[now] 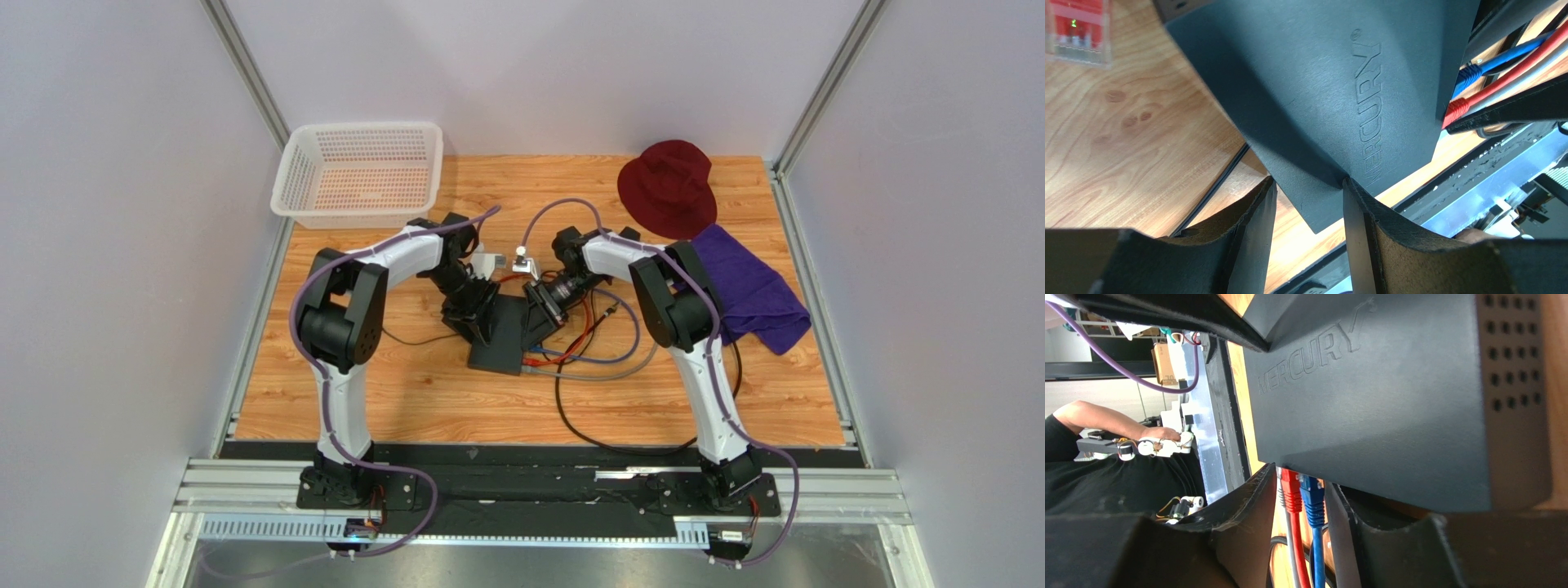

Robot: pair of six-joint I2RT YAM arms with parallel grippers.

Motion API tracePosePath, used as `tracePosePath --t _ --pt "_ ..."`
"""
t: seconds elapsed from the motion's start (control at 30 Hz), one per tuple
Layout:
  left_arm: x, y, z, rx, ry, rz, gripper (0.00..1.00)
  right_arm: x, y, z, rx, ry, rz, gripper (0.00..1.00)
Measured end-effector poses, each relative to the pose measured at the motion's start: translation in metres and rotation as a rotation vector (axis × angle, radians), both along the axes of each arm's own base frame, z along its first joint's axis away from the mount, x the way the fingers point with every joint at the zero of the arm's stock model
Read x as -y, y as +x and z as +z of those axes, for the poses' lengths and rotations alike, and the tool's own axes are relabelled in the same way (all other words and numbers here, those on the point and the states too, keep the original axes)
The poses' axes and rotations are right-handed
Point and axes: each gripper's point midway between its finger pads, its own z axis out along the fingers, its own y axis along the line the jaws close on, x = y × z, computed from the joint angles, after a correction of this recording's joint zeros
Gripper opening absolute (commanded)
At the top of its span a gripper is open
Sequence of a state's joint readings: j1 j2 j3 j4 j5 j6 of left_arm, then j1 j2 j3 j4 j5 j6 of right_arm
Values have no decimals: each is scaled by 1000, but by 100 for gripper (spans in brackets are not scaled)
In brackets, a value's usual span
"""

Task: Pull the plug from the switch port

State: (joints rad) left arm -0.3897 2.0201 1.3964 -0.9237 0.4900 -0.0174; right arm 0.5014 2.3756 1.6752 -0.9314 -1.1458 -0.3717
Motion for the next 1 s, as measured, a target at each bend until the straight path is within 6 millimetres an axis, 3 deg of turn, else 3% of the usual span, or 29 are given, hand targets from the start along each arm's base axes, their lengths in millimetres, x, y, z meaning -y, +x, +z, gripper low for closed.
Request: tracePosePath --t 0.17,0.5,0.7,0.83,1.0 --pt "0 -1 0 0 2 -4 52 0 1 -2 -33 6 -6 32" --pt "0 -1 0 -1 2 -7 52 2 -2 1 9 68 37 39" --pt "1 -2 -1 -9 3 -7 52 3 -3 -1 41 98 73 29" --pt "1 -2 -1 -20 6 -8 52 4 -3 -2 46 109 83 13" --pt "1 -4 -1 -36 3 -8 51 5 -7 -4 18 103 83 6"
